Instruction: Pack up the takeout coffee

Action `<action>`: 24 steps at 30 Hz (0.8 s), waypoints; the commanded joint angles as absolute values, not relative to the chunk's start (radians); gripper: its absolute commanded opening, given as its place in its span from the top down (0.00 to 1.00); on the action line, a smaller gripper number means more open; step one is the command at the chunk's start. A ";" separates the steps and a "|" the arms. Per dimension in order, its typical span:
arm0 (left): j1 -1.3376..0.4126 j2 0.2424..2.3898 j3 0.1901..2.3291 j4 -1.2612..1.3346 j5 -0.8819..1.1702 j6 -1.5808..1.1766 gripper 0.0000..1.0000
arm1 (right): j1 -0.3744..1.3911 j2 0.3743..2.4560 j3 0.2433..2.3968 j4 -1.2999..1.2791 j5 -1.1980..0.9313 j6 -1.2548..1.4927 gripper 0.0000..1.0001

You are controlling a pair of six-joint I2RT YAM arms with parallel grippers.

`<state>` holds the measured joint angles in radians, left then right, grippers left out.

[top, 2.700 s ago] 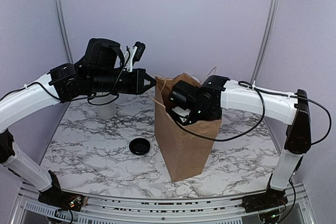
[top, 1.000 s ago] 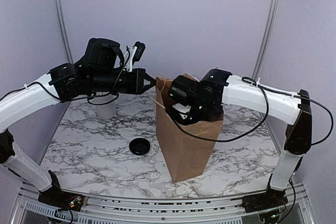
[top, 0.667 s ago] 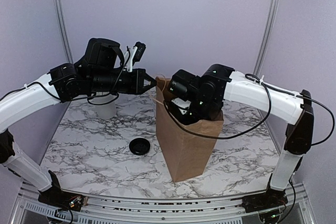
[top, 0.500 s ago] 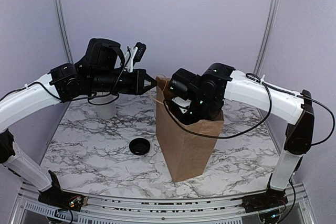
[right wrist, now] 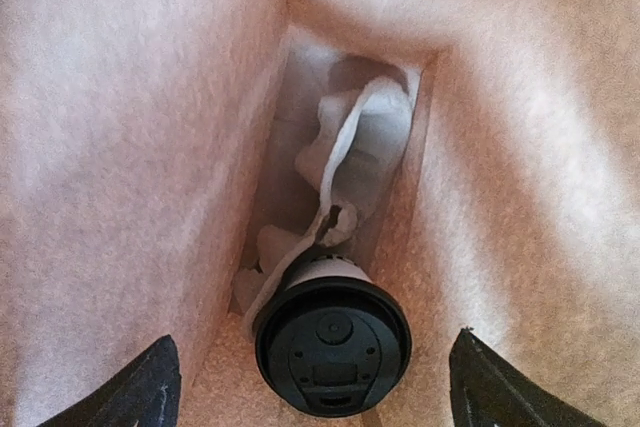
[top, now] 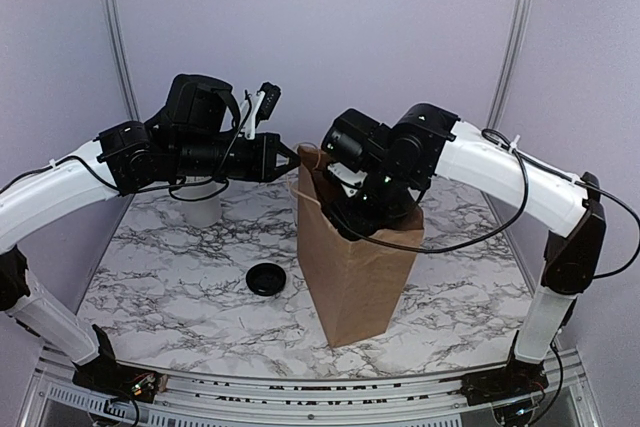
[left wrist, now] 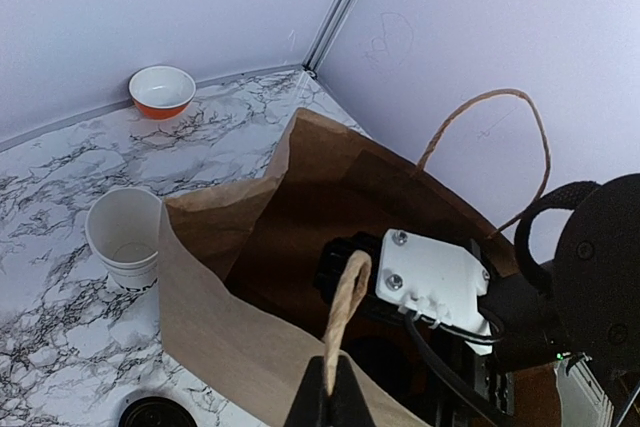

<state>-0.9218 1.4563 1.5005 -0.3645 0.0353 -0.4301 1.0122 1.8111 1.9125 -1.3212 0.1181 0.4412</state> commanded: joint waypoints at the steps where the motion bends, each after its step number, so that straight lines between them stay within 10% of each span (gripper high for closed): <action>1: -0.916 1.462 1.526 -0.372 0.034 -0.427 1.00 | 1.022 1.778 1.973 -1.319 0.159 0.455 0.10; 24: -0.916 1.471 1.560 -0.410 0.008 -0.432 1.00 | 1.021 1.753 2.130 -1.263 0.224 0.415 0.10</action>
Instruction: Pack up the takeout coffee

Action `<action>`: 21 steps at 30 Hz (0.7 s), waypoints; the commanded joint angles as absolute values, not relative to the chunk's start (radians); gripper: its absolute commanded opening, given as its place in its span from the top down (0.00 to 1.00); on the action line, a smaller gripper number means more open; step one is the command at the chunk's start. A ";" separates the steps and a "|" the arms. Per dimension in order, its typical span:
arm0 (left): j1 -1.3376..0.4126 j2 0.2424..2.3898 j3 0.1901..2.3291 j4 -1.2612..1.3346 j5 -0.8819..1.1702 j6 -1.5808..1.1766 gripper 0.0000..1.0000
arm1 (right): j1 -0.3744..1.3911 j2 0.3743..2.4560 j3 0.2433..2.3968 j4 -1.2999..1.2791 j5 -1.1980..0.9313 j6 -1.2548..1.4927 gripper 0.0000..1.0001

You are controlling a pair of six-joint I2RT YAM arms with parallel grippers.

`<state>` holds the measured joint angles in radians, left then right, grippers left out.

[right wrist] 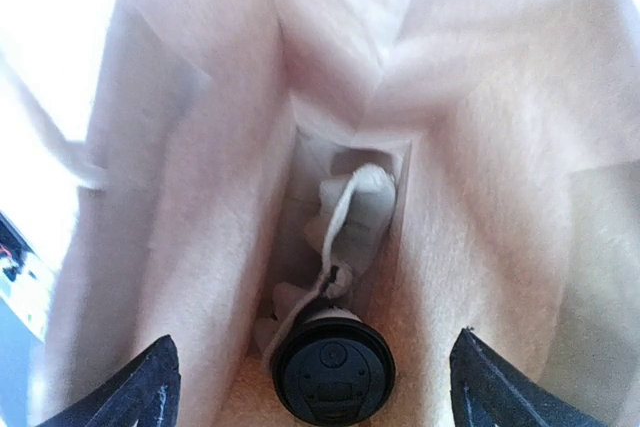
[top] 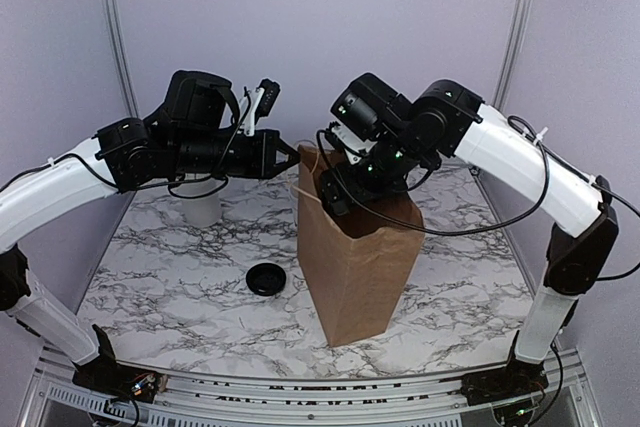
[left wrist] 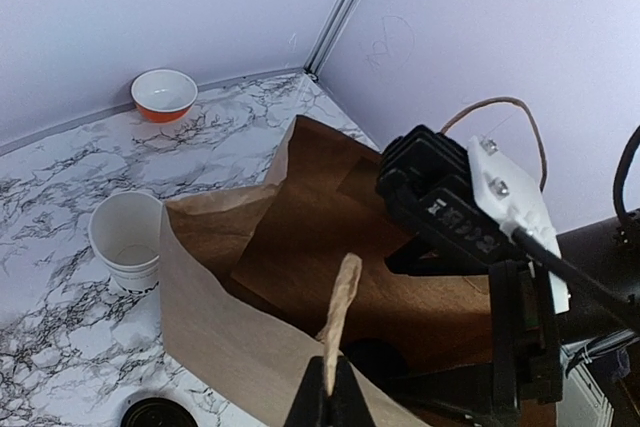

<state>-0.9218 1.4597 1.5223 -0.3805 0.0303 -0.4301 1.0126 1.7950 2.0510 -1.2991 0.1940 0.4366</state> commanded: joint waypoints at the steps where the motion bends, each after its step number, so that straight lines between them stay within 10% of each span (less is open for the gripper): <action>1: -0.916 1.471 1.561 -0.412 0.006 -0.432 1.00 | 1.022 1.755 2.152 -1.262 0.229 0.410 0.10; 21: -0.916 1.464 1.613 -0.432 -0.002 -0.476 0.81 | 1.021 1.632 2.191 -0.922 0.304 0.236 0.05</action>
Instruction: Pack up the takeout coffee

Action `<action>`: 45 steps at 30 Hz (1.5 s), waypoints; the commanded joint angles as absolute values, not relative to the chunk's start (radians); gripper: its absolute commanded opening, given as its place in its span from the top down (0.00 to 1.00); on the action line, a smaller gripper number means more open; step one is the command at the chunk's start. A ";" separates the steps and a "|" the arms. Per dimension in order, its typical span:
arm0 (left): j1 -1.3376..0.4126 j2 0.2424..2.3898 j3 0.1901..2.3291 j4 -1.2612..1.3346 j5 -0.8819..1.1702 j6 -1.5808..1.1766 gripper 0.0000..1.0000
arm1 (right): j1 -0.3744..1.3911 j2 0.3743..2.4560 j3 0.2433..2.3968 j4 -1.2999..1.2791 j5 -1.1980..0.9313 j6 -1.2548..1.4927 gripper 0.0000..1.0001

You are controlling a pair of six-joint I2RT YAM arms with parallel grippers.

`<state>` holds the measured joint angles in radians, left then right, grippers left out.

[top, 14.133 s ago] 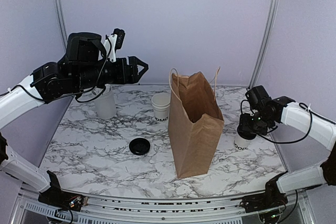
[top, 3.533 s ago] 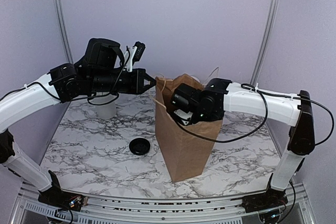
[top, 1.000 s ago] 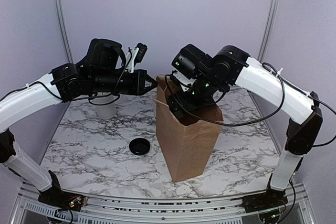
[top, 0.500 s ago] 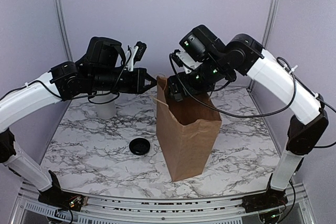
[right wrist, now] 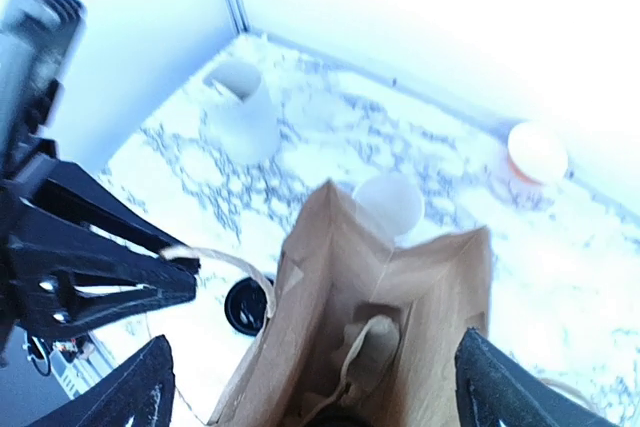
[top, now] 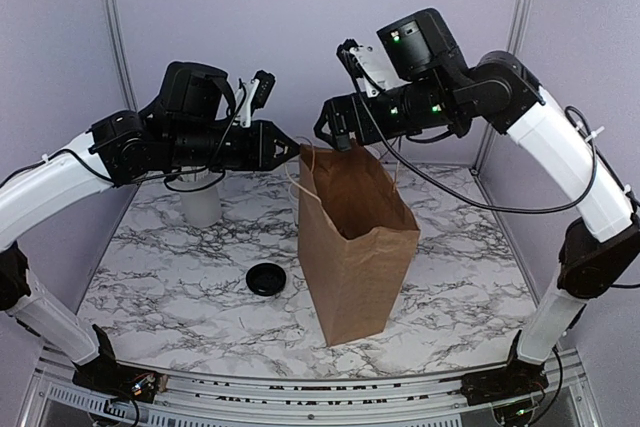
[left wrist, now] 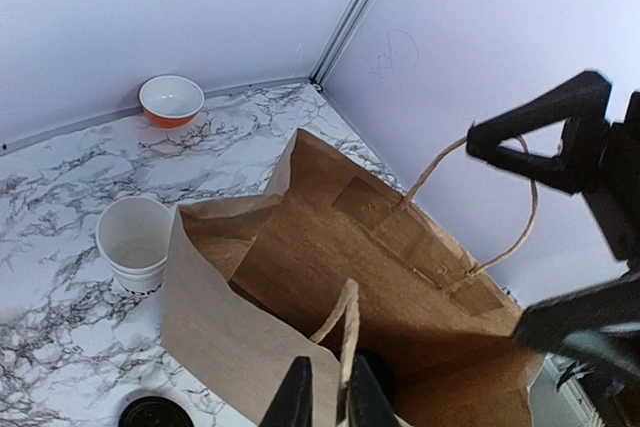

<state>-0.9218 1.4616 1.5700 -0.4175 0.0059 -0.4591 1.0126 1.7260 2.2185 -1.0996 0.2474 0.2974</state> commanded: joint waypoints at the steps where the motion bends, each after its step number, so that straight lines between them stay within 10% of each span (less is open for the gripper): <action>1: -0.916 1.463 1.618 -0.431 -0.001 -0.480 0.76 | 1.020 1.606 2.168 -0.886 0.321 0.225 0.05; 15: -0.914 1.384 1.632 -0.422 -0.100 -0.499 0.01 | 0.937 1.372 1.831 -0.633 0.422 0.216 0.00; 29: -0.872 1.222 1.510 -0.474 -0.507 -0.516 0.01 | 0.823 1.217 1.583 -0.597 0.390 0.247 0.00; 45: -0.438 1.286 1.355 -0.569 -0.249 -0.557 0.04 | 0.687 1.151 1.452 -0.585 0.241 0.285 0.00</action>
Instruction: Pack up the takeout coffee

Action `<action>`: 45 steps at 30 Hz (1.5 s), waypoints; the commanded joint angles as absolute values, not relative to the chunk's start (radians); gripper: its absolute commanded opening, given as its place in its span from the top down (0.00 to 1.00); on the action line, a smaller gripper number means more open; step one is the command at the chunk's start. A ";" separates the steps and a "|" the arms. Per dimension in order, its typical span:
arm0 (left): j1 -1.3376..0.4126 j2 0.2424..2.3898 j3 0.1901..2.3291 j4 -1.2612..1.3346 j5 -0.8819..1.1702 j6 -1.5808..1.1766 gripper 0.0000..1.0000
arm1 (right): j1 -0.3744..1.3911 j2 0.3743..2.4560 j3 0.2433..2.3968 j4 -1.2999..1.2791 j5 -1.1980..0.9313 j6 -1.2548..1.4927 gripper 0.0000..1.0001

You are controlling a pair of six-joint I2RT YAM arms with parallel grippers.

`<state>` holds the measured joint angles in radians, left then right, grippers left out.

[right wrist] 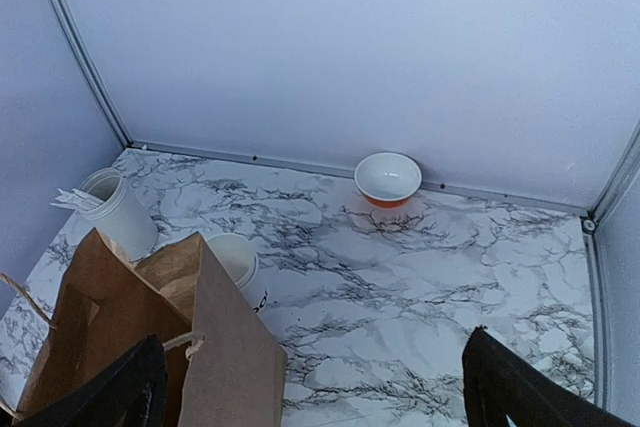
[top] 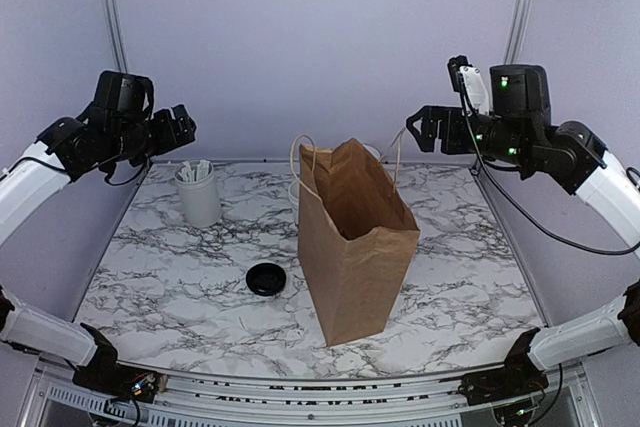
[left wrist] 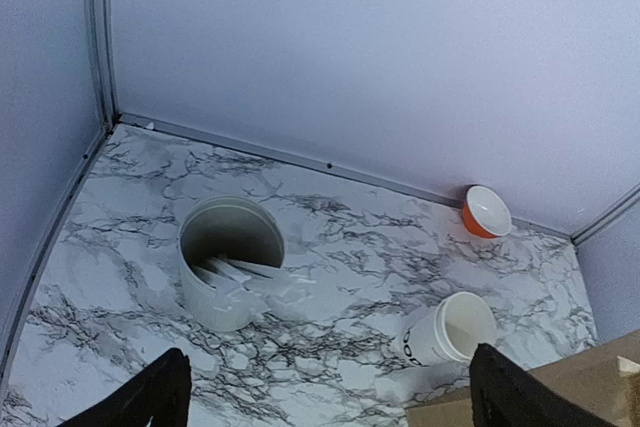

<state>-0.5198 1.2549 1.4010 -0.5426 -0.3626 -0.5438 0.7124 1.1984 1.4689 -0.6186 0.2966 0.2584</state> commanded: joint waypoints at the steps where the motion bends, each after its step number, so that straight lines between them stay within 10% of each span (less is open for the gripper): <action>1: -0.409 1.297 1.341 -0.559 -0.217 -0.557 0.06 | 0.687 1.147 1.447 -0.585 0.239 0.286 0.00; 19: -0.274 1.475 1.290 -0.472 -0.130 -0.563 0.57 | 0.684 1.103 1.381 -0.585 0.238 0.315 0.00; 45: -0.245 1.577 1.348 -0.430 -0.206 -0.548 0.73 | 0.684 1.108 1.404 -0.606 0.226 0.334 0.00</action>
<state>-0.2535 1.5658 1.3098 -0.4576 -0.1722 -0.5610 0.6914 1.1194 1.3762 -0.6060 0.2325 0.3218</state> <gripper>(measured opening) 0.290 0.997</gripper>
